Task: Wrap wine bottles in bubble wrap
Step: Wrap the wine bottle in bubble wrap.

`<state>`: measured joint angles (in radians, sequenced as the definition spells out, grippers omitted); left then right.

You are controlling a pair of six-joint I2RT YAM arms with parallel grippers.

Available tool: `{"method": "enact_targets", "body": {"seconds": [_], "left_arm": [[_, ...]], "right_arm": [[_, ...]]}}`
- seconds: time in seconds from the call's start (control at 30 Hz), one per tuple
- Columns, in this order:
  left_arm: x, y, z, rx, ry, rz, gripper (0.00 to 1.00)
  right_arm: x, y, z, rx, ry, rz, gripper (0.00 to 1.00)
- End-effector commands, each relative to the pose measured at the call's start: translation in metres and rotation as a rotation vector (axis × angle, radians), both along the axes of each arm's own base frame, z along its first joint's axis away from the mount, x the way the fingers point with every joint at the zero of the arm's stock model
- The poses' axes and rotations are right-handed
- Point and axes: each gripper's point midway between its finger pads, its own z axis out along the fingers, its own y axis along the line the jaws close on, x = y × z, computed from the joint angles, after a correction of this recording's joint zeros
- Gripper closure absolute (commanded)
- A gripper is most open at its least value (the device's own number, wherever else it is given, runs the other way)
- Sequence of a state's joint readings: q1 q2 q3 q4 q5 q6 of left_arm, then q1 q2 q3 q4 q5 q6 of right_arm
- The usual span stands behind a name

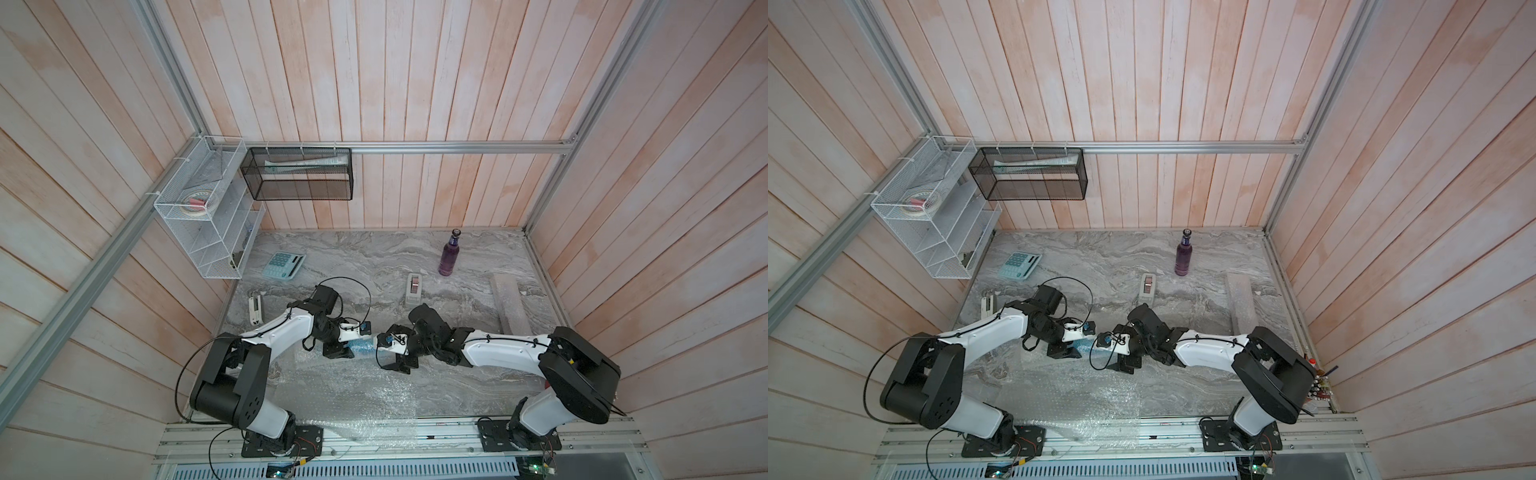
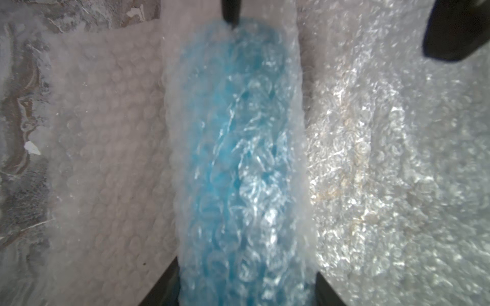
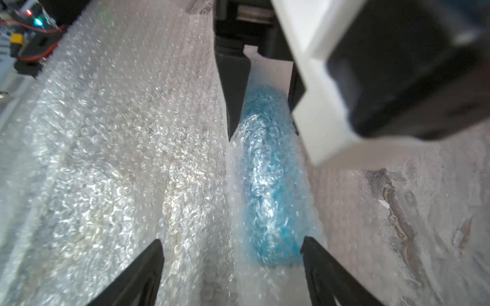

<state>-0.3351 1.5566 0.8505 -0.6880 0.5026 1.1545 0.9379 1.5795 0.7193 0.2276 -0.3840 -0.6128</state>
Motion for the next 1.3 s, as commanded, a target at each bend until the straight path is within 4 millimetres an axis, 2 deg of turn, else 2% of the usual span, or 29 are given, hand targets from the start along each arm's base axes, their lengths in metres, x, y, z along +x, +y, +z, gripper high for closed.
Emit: {"method": "enact_targets", "body": {"seconds": [0.0, 0.13, 0.33, 0.47, 0.57, 0.67, 0.83, 0.87, 1.07, 1.2, 1.27], "left_arm": [[-0.008, -0.011, 0.007, -0.073, 0.111, 0.008, 0.52], [-0.006, -0.013, 0.005, -0.079, 0.159, 0.015, 0.5], [0.003, -0.014, 0.005, -0.098, 0.192, 0.045, 0.48], [0.003, -0.017, 0.006, -0.113, 0.206, 0.042, 0.45], [0.006, -0.017, 0.01, -0.12, 0.195, 0.045, 0.41], [0.007, -0.021, 0.019, -0.15, 0.174, 0.032, 0.31], [0.004, -0.023, 0.039, -0.194, 0.101, -0.003, 0.09], [0.005, -0.024, 0.045, -0.206, 0.079, -0.004, 0.0], [0.015, -0.021, 0.081, -0.249, -0.058, 0.102, 0.0], [0.037, -0.007, 0.097, -0.232, -0.159, 0.326, 0.0], [0.04, 0.001, 0.101, -0.218, -0.207, 0.383, 0.0]], "right_arm": [[0.033, 0.013, 0.01, 0.021, -0.216, -0.041, 0.16], [0.039, 0.014, -0.009, -0.053, -0.269, -0.036, 0.16], [0.033, 0.013, -0.031, -0.105, -0.259, 0.006, 0.17], [0.042, 0.019, -0.035, -0.134, -0.278, -0.008, 0.22], [0.047, 0.021, -0.033, -0.133, -0.265, -0.024, 0.29], [0.045, 0.02, -0.033, -0.126, -0.204, -0.02, 0.42], [0.043, 0.018, -0.028, -0.105, -0.106, -0.014, 0.46], [0.042, 0.018, -0.029, -0.105, -0.074, -0.008, 0.46], [0.041, 0.021, -0.025, -0.099, 0.107, 0.005, 0.46], [0.04, 0.023, -0.031, -0.123, 0.232, 0.005, 0.46], [0.041, 0.022, -0.039, -0.145, 0.268, -0.006, 0.45]]}}
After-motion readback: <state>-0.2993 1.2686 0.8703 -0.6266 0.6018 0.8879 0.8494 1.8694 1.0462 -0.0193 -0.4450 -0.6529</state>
